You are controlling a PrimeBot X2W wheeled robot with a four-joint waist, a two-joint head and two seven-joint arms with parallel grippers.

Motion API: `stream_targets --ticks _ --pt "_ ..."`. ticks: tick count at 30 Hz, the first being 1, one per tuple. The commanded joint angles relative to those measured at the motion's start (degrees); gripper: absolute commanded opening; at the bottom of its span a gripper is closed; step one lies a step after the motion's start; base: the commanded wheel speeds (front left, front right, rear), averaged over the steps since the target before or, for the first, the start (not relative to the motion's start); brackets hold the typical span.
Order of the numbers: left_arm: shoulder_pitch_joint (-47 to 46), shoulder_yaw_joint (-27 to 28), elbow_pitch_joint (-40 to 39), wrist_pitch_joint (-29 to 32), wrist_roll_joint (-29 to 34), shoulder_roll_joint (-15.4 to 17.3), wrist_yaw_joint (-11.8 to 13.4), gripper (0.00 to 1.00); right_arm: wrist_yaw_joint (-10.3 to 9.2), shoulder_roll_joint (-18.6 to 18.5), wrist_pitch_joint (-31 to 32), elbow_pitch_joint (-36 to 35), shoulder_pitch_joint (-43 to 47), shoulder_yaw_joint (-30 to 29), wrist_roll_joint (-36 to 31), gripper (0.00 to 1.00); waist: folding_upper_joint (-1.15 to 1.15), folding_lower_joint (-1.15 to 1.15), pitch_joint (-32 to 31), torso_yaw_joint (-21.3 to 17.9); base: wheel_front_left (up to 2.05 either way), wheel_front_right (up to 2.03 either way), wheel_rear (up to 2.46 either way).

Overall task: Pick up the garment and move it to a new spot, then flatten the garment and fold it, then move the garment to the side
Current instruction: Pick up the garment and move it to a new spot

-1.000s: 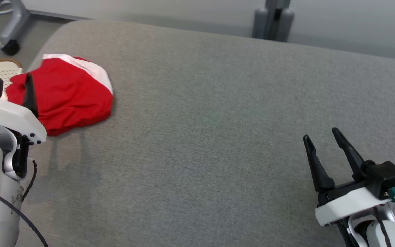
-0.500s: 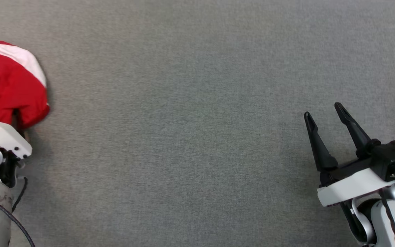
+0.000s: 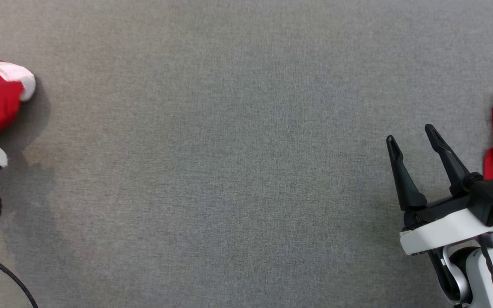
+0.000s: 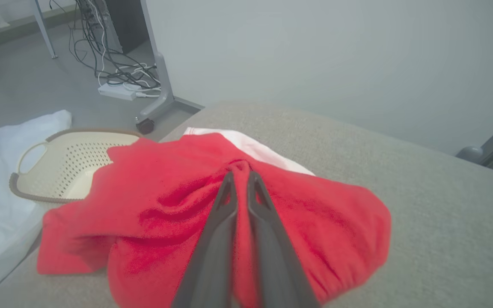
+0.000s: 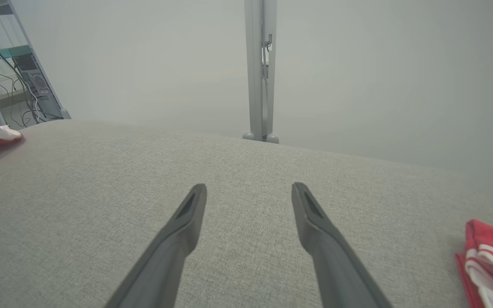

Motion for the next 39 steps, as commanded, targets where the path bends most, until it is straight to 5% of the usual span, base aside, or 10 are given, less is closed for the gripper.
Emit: stream_targets --ticks 1,10,15,21,28,39 --pt "-0.43 0.07 -0.70 -0.88 0.27 0.51 0.33 0.00 -0.01 0.03 -0.27 0.46 0.28 -0.32 -0.04 1.00 0.00 0.00 -1.58 0.39 0.00 0.00 0.00" --pt "6.68 4.33 -22.07 -2.53 3.82 3.26 4.14 0.00 -0.01 1.95 -2.11 2.41 -0.17 0.88 0.39 1.00 0.00 0.00 -5.78 -1.60 0.00 0.00 0.00" --pt "17.47 5.43 -39.34 -2.55 5.99 -0.50 7.06 0.00 -0.01 2.60 -2.99 3.20 0.57 0.27 0.65 1.00 0.00 0.00 -7.33 -3.00 0.00 0.00 0.00" --pt "29.97 0.54 -57.83 -0.92 8.42 -6.53 10.75 0.00 -0.01 3.24 -3.43 3.71 0.98 -0.41 0.78 1.00 0.00 0.00 -7.71 -5.50 0.00 0.00 0.00" --pt "36.82 -6.66 -68.13 3.70 10.80 -10.05 12.17 0.00 -0.01 3.72 -4.34 4.42 0.10 0.30 1.12 1.00 0.00 0.00 -7.22 -9.57 0.00 0.00 0.00" --pt "33.25 -20.55 -65.80 9.14 12.30 -15.12 5.59 0.00 -0.01 4.20 -6.15 5.97 -0.81 -0.18 2.13 1.00 0.00 0.00 -4.88 -17.63 0.00 0.00 0.00"
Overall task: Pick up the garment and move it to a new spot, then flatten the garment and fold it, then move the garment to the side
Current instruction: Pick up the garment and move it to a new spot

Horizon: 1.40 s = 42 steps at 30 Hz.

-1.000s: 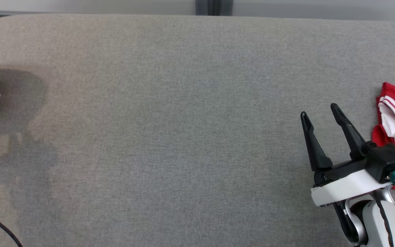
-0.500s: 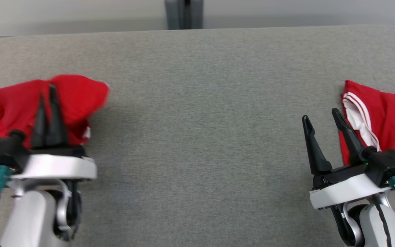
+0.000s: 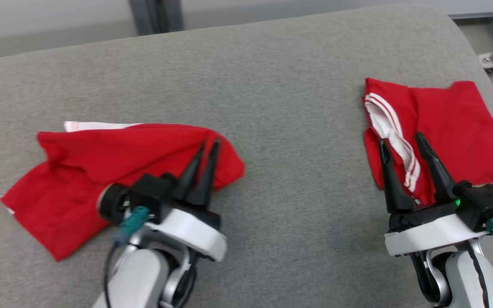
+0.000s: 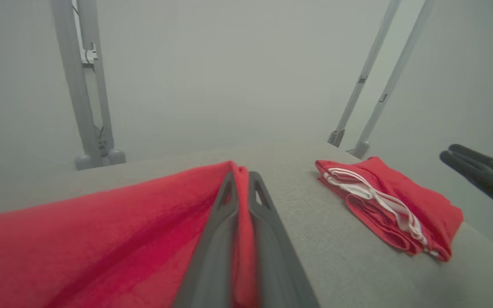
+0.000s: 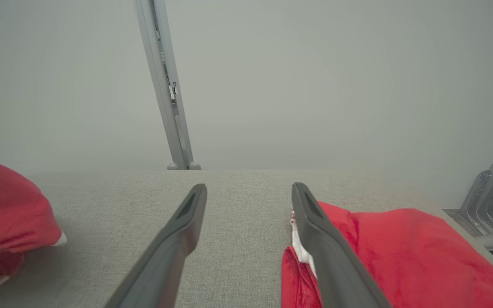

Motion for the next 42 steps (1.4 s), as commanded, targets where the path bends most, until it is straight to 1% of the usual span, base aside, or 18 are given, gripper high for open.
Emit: stream_targets --ticks 1,4,6,11,12,13,16,19,23,29,30,33,37,42 --pt "-1.51 -1.40 0.65 0.20 0.85 -0.49 -0.96 0.00 -0.01 -0.04 -0.60 0.42 -0.44 -0.08 0.47 1.00 0.00 0.00 1.11 -2.35 0.00 0.00 0.00" --pt "-4.02 -5.10 2.23 0.79 1.48 -1.89 -2.79 0.00 -0.01 -0.03 -1.06 0.75 -0.51 -0.15 0.93 1.00 0.00 0.00 1.84 -4.23 0.00 0.00 0.00" --pt "-5.52 -6.64 3.55 0.84 1.46 -2.53 -3.58 0.00 -0.01 0.01 -1.30 1.02 -0.51 -0.17 1.18 1.00 0.00 0.00 2.25 -5.21 0.00 0.00 0.00" --pt "-8.43 -7.61 9.77 0.43 0.40 -3.54 -3.72 0.00 -0.01 0.03 -1.85 1.85 -0.32 0.22 2.12 1.00 0.00 0.00 2.68 -6.33 0.00 0.00 0.00" --pt "-8.78 -7.56 10.78 0.28 0.18 -3.65 -3.56 0.36 -0.01 0.03 -2.00 1.96 -0.26 0.26 2.26 1.00 0.00 0.00 2.71 -6.34 0.00 0.00 0.00" --pt "-9.05 -7.64 11.58 -0.22 0.09 -3.70 -3.49 1.00 -0.01 0.02 -2.10 2.10 -0.20 0.21 2.30 1.00 0.00 0.00 2.67 -6.25 0.00 0.00 0.00" --pt "-9.28 -7.36 12.64 -1.94 -0.17 -3.61 -3.42 1.00 -0.01 0.02 -2.13 2.39 -0.04 -0.54 1.96 1.00 0.00 0.00 2.14 -5.15 0.00 0.00 0.00" --pt "-7.86 -5.70 11.38 -4.42 -0.43 -2.69 -2.20 1.00 -0.01 0.00 -2.26 2.56 0.32 -1.10 1.20 1.00 0.00 0.00 0.69 -2.85 0.00 0.00 0.00" --pt "-5.88 -1.81 9.29 -7.63 -1.11 -0.59 0.08 1.00 -0.01 -0.01 -2.00 2.66 0.61 -1.13 0.67 1.00 0.00 0.00 -1.04 -0.44 0.00 0.00 0.00" --pt "-3.52 5.39 7.68 -10.43 -2.53 3.22 2.96 1.00 -0.01 -0.03 -1.25 2.37 0.93 -0.92 -0.25 1.00 0.00 0.00 -3.11 2.39 0.00 0.00 0.00" --pt "-3.52 5.39 7.68 -10.43 -2.53 3.22 2.96 1.00 -0.01 -0.03 -1.25 2.37 0.93 -0.92 -0.25 1.00 0.00 0.00 -3.11 2.39 0.00 0.00 0.00" --pt "-2.52 8.56 7.19 -11.31 -2.82 4.91 3.23 1.00 -0.01 -0.03 -0.92 2.20 1.24 -0.74 -0.67 1.00 0.00 0.00 -3.79 3.32 0.00 0.00 0.00" --pt "-0.17 11.95 6.78 -11.59 -2.73 6.97 2.67 1.00 -0.01 -0.19 -0.46 2.18 1.64 -0.01 -1.11 1.00 0.00 0.00 -4.76 4.14 0.00 0.00 0.00" --pt "4.38 15.60 5.13 -11.70 -1.34 8.31 2.80 1.00 -0.01 -0.64 -0.02 2.36 2.38 0.57 -1.42 1.00 0.00 0.00 -6.16 4.68 0.00 0.00 0.00"
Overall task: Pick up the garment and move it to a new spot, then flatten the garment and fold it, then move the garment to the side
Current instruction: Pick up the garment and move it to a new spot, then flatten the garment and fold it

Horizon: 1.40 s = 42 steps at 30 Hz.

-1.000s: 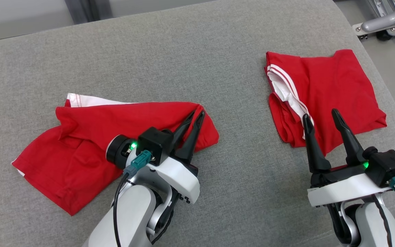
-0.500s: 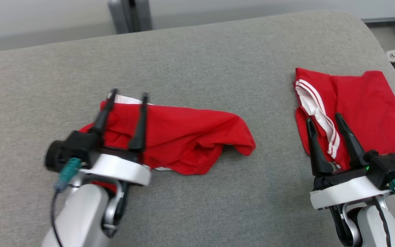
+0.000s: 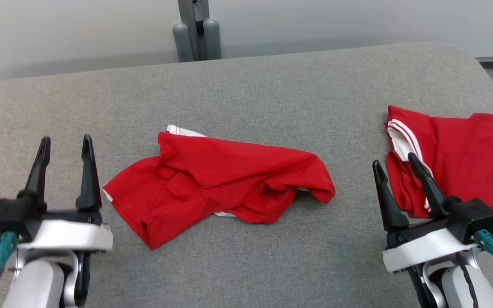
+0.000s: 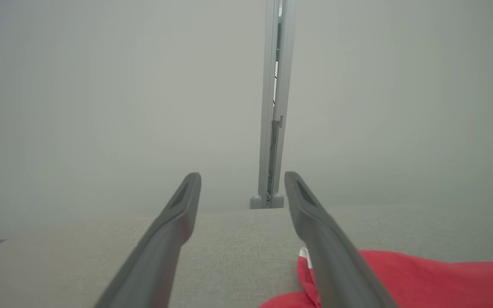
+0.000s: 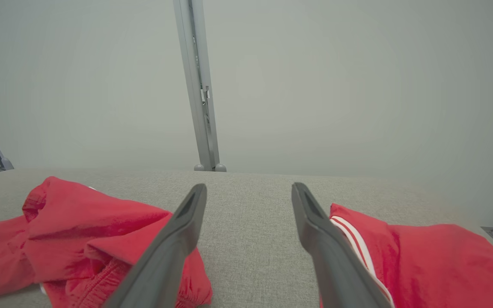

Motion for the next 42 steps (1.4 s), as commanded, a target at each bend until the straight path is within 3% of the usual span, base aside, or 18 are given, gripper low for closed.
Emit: stream_targets --ticks 1,3,14,34,38,42 --pt "1.09 0.09 -0.25 -0.25 0.70 0.48 0.12 1.00 -0.01 -0.50 -0.02 -0.28 0.41 0.07 -0.40 1.00 0.00 0.00 -0.48 0.18 0.00 0.00 0.00" --pt "3.07 0.02 -1.09 -0.22 0.68 0.39 -0.30 1.00 -0.01 -0.62 0.13 -0.38 1.29 -0.22 -0.63 1.00 0.00 0.00 -1.11 0.46 0.00 0.00 0.00" --pt "11.34 0.17 -4.31 -0.03 2.00 0.14 3.28 1.00 -0.01 -0.55 2.06 -1.85 5.80 -2.53 -1.44 1.00 0.00 0.00 -5.20 1.98 0.00 0.00 0.00" --pt "13.62 -1.30 -4.37 1.05 2.13 0.84 3.42 1.00 -0.01 -0.64 4.92 -4.56 9.47 -3.19 -1.57 1.00 0.00 0.00 -8.36 2.70 0.00 0.00 0.00" --pt "12.65 -1.70 -4.48 1.01 2.15 0.81 3.26 1.00 -0.01 -1.05 5.70 -4.64 9.15 -1.29 -1.25 1.00 0.00 0.00 -7.82 3.33 0.00 0.00 0.00" --pt "11.36 -2.17 -4.26 0.86 2.13 0.81 2.50 1.00 -0.01 -2.18 7.96 -3.37 8.37 4.52 0.45 1.00 0.00 0.00 -6.60 4.71 0.00 0.00 0.00"
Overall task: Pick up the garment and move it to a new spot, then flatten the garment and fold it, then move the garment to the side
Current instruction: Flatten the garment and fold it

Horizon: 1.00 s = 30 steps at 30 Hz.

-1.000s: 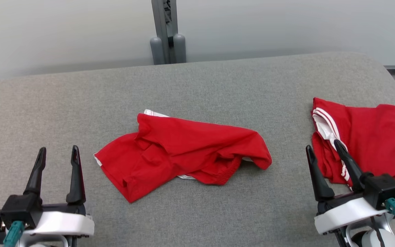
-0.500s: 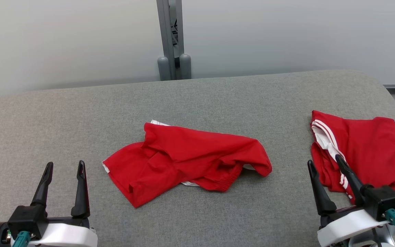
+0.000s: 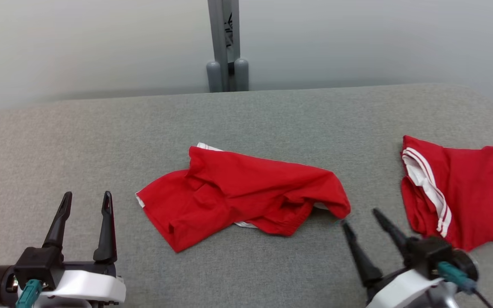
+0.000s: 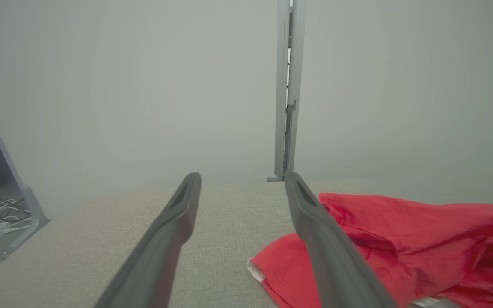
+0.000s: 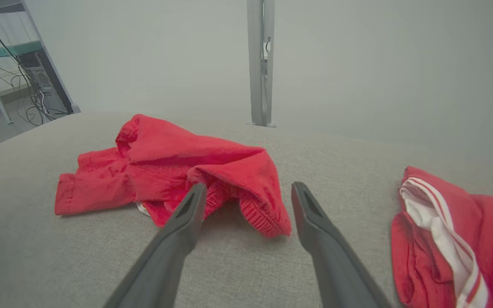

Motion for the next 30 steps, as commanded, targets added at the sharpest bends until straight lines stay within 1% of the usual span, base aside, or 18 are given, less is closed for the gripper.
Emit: stream_targets --ticks 1,5,7,11,17,20,21,22,23,24,27,30 --pt "-1.17 -0.07 0.45 -0.26 0.15 0.34 -0.36 1.00 0.00 -0.77 0.69 0.75 -0.80 1.78 0.76 1.00 0.00 0.00 0.86 1.01 0.00 0.00 0.00" --pt "-2.22 -0.50 1.05 -0.54 0.10 -0.46 -0.70 1.00 0.00 -2.31 2.12 5.28 -2.24 7.94 3.26 1.00 0.00 0.00 1.69 2.95 0.00 0.00 0.00" --pt "-2.82 -0.57 1.55 -0.77 0.00 -0.76 -0.96 1.00 0.00 -2.85 1.48 8.38 -3.89 10.50 4.10 1.00 0.00 0.00 2.27 3.89 0.00 0.00 0.00" --pt "-3.88 -1.01 2.63 -0.93 0.20 -1.48 -1.75 1.00 0.00 -3.70 -0.22 16.83 -8.43 13.18 4.51 1.00 0.00 0.00 3.31 5.66 0.00 0.00 0.00" --pt "-5.49 -1.71 3.96 -1.23 0.70 -2.47 -2.63 1.00 0.01 -2.51 -4.74 28.25 -16.05 17.37 5.75 1.00 0.00 0.00 4.32 7.94 0.00 0.00 0.00" --pt "-6.25 -1.83 4.62 -1.23 0.81 -3.05 -2.97 1.00 0.00 -1.99 -6.70 32.24 -18.91 20.09 7.19 1.00 0.00 0.00 4.65 8.54 0.00 0.00 0.00" --pt "-6.49 -1.78 4.79 -1.25 0.91 -3.23 -3.08 1.00 0.00 -1.90 -7.22 33.32 -19.78 20.68 7.72 0.85 0.00 0.00 4.77 8.64 0.00 0.00 0.00" --pt "-6.58 -1.79 4.93 -1.27 0.93 -3.46 -3.21 1.00 0.00 -1.86 -7.76 34.12 -20.47 21.28 8.42 0.45 0.00 0.00 4.92 8.74 0.00 0.00 0.00" --pt "-6.77 -1.84 5.13 -1.29 1.04 -3.65 -3.38 1.00 0.00 -2.07 -8.30 34.70 -21.20 21.99 8.76 0.45 0.00 0.00 5.06 8.80 0.00 0.00 0.00" --pt "-7.03 -1.80 5.19 -1.30 1.14 -3.77 -3.51 1.00 0.00 -2.18 -8.64 35.01 -21.49 22.69 9.38 0.00 0.00 0.00 5.19 8.76 0.00 0.00 0.00" --pt "-7.37 -0.82 5.22 -1.31 1.44 -4.36 -4.15 1.00 0.00 -4.14 -9.11 34.03 -22.40 26.66 11.62 0.00 0.00 0.00 5.60 7.92 0.00 0.00 0.00" --pt "-7.29 0.28 5.25 -1.31 1.87 -4.31 -4.34 1.00 0.00 -6.57 -6.65 30.98 -22.20 29.98 13.74 0.00 0.00 0.00 5.69 6.88 0.00 0.00 0.00"
